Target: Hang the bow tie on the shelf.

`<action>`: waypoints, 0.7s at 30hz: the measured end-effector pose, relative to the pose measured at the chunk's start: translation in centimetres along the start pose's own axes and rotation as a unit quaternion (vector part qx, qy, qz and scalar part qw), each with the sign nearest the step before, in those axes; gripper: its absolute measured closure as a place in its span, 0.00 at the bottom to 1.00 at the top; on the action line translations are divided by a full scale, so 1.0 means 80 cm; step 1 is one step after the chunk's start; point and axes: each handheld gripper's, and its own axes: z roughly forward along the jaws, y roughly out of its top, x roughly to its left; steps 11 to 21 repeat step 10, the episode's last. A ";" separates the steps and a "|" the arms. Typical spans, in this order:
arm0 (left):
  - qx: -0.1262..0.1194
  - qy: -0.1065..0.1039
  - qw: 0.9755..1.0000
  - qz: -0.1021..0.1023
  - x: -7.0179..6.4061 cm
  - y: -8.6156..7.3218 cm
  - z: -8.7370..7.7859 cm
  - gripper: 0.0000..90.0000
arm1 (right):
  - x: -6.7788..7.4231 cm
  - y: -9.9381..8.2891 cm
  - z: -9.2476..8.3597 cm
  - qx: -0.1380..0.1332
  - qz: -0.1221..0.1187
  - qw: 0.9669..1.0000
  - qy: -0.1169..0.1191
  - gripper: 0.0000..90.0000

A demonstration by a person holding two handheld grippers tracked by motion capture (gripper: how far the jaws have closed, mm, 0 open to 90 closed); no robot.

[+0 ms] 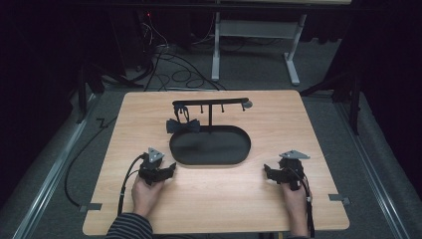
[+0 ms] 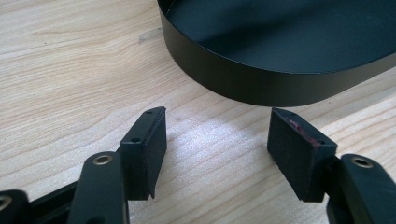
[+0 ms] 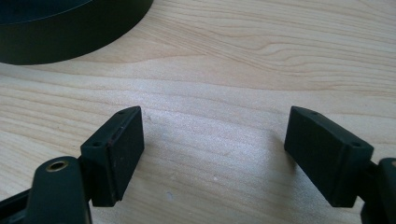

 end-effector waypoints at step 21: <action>0.001 0.004 1.000 -0.003 -0.001 0.000 0.000 0.42 | 0.000 0.000 0.000 0.000 0.000 1.000 0.001 0.23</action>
